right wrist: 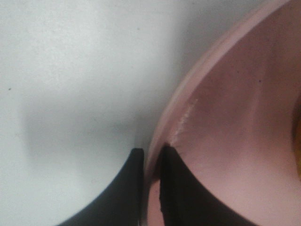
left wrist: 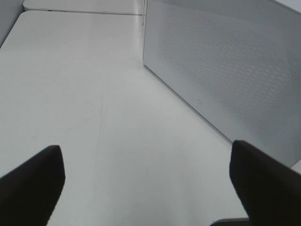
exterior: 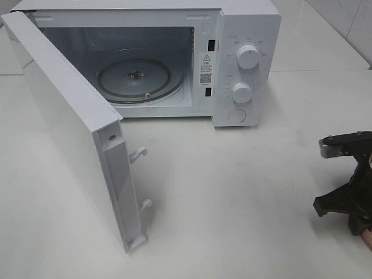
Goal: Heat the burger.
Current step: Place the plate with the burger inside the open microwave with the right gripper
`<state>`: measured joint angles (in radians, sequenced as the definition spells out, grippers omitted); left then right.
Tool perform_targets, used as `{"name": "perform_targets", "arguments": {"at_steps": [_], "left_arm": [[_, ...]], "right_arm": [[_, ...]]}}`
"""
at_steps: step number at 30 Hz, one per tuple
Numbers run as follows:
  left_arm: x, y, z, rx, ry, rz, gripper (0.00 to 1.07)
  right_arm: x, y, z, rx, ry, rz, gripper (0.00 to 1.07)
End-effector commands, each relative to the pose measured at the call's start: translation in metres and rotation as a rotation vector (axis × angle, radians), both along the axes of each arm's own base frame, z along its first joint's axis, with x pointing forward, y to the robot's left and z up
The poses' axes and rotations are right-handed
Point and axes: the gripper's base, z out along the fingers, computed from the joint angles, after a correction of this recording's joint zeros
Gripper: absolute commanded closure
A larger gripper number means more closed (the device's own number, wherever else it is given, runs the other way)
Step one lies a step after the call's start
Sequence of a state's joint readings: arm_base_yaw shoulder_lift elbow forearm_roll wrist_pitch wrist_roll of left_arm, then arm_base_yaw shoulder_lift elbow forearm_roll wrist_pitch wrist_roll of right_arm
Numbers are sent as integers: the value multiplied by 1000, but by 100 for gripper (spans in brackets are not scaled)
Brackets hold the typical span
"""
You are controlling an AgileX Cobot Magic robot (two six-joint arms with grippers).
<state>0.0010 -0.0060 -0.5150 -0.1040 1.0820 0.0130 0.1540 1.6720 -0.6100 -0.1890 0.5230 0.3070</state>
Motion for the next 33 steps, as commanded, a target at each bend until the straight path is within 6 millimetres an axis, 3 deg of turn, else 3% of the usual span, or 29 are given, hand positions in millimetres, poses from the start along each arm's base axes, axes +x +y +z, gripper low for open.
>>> {"name": "perform_targets", "arguments": {"at_steps": [1, 10, 17, 33], "left_arm": [[-2, 0, 1, -6, -27, 2, 20], [-2, 0, 1, -6, -27, 2, 20], [-2, 0, 1, -6, -27, 2, 20], [-2, 0, 1, -6, -27, 2, 20]], "right_arm": [[-4, 4, -2, -39, 0, -2, 107], [-7, 12, 6, -160, -34, 18, 107], [-14, 16, 25, -266, -78, 59, 107], [-25, 17, 48, -337, -97, 100, 107]]}}
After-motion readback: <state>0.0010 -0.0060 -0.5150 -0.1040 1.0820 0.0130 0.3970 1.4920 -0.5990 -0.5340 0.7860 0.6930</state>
